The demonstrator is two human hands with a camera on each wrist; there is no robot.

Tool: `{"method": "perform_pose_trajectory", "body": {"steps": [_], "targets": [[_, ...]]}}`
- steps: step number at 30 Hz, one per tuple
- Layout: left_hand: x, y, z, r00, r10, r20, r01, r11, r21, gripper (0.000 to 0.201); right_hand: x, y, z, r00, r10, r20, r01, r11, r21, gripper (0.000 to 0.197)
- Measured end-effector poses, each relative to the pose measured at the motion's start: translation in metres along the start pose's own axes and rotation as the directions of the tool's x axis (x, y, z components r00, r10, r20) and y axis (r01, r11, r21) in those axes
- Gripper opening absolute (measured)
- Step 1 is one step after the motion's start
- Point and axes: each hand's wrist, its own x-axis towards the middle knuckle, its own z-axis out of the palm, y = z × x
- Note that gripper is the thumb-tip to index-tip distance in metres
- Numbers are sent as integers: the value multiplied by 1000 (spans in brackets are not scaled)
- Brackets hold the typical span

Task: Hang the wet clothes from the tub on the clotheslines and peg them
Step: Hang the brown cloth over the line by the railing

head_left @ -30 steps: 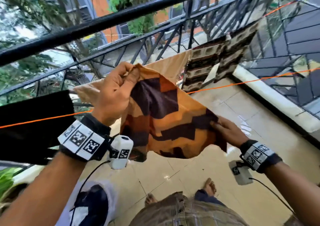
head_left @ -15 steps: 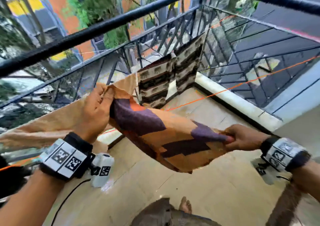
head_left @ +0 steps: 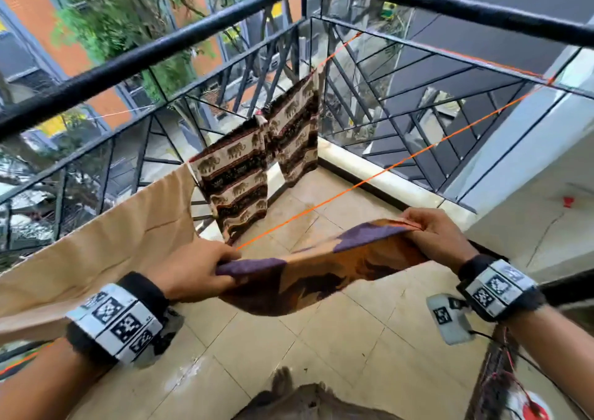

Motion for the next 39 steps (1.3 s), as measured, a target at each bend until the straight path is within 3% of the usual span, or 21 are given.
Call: {"method": "perform_pose_trajectory", "body": {"steps": [2, 3, 5, 7, 9, 12, 14, 17, 22, 24, 28, 34, 39], "targets": [[5, -4, 0, 999, 33, -14, -34, 994, -99, 20, 6, 2, -11, 996, 17, -90, -20, 999, -32, 7], [7, -6, -1, 998, 54, -35, -59, 988, -142, 19, 9, 2, -16, 994, 14, -112, -17, 999, -31, 5], [14, -6, -3, 994, 95, -60, -106, 968, -229, 18, 17, 6, -31, 991, 35, -127, -36, 999, -4, 21], [20, -5, -6, 985, 134, -107, -165, 912, -376, 4, 21, 12, -50, 987, 92, -133, -94, 995, -15, 30], [26, -1, -10, 965, 186, -187, -256, 828, -499, 16, 21, 17, -66, 978, 120, -171, -125, 992, -15, 30], [40, -1, -16, 943, 167, -289, -312, 751, -582, 30, 23, 14, -76, 940, 191, -282, -135, 969, 209, 38], [53, 1, -15, 942, 124, -312, -302, 721, -623, 41, 27, 12, -80, 882, 230, -411, -126, 956, 265, 33], [76, 17, -11, 945, 144, -293, -314, 648, -694, 40, 38, 18, -93, 745, 259, -615, -89, 952, 293, 19], [119, 59, -6, 931, 352, -99, -317, 643, -697, 36, 59, 25, -120, 564, 340, -753, 11, 908, 418, 15], [139, 76, -9, 931, 358, -70, -285, 595, -751, 33, 68, 31, -140, 531, 357, -769, 36, 897, 441, 16], [196, 118, -12, 970, 152, -188, -232, 366, -901, 34, 92, 53, -206, 514, 404, -757, 36, 871, 490, 13], [290, 198, -17, 961, 14, -277, -258, 411, -874, 30, 153, 92, -313, 543, 340, -768, 41, 903, 429, 19], [355, 272, -22, 952, -93, -293, -240, 369, -898, 27, 195, 114, -402, 538, 286, -793, 123, 904, 409, 20]]}}
